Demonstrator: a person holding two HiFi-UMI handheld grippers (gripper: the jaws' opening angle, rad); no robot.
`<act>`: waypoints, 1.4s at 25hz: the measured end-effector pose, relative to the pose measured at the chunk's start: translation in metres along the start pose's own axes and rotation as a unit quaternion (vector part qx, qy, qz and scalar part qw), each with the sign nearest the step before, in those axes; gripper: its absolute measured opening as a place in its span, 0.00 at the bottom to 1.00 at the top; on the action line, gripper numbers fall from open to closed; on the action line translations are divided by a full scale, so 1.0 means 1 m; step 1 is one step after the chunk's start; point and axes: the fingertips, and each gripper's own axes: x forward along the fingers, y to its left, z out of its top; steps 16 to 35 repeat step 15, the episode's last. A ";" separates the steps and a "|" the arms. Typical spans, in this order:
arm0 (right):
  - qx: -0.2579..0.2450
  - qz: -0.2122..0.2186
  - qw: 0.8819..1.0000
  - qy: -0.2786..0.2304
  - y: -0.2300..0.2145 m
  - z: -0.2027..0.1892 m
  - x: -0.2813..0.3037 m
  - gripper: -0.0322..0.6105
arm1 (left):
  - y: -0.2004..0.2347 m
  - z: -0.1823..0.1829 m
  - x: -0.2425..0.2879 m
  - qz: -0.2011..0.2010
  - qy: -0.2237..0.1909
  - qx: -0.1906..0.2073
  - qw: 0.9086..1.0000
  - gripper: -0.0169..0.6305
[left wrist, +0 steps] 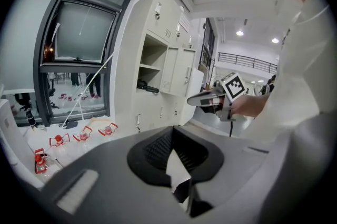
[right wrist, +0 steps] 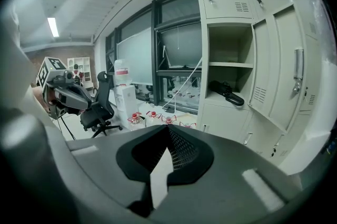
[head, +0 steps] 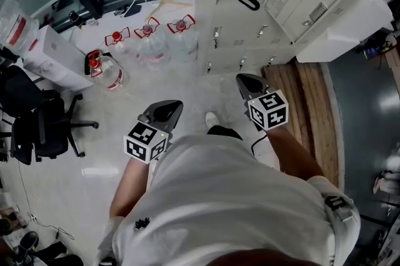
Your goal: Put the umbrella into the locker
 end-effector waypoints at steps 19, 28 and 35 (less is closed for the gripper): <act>-0.018 0.029 0.999 0.015 -0.122 0.030 0.074 0.05 | 0.053 0.067 0.131 0.007 -0.003 -0.007 1.000 0.11; -0.018 0.029 0.999 0.015 -0.122 0.030 0.074 0.05 | 0.053 0.067 0.131 0.007 -0.003 -0.007 1.000 0.11; -0.018 0.029 0.999 0.015 -0.122 0.030 0.074 0.05 | 0.053 0.067 0.131 0.007 -0.003 -0.007 1.000 0.11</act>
